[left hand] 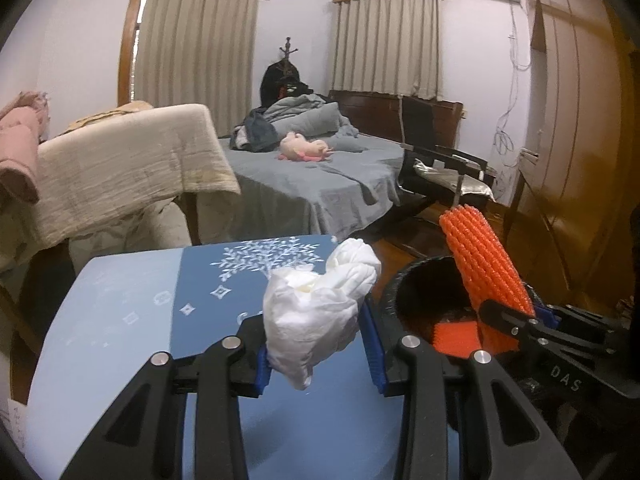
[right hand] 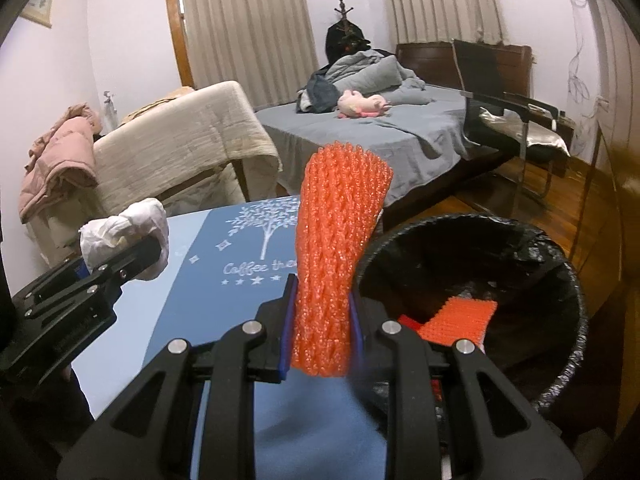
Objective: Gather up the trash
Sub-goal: 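Carry the orange mesh and white tissue over the black bin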
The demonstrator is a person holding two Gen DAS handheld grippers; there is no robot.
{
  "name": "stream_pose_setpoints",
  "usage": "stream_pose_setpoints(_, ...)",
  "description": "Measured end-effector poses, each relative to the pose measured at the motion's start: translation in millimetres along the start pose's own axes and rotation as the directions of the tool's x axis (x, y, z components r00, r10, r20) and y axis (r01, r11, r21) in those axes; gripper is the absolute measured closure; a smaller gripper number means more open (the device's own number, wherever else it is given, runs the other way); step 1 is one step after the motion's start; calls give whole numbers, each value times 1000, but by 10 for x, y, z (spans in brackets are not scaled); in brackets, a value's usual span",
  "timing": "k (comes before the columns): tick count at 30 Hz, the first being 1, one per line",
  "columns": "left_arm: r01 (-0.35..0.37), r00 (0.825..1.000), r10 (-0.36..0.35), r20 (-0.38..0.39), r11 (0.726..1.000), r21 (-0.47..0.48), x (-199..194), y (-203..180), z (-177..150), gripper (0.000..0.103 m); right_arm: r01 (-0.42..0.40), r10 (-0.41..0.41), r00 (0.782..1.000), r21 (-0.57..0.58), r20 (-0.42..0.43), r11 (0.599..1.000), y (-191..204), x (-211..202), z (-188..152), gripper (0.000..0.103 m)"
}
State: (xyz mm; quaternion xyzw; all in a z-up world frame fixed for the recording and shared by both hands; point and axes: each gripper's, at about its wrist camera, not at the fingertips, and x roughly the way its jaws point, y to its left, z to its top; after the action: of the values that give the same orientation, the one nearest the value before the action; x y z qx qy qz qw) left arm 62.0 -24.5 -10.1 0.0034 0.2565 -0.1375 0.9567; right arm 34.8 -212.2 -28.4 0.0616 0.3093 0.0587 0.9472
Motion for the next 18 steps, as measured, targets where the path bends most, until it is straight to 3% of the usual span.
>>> stream_pose_setpoints(18,130,991,-130,-5,988,80,466,-753,168,65,138,-138,990,62,6,989,-823,-57,32,81)
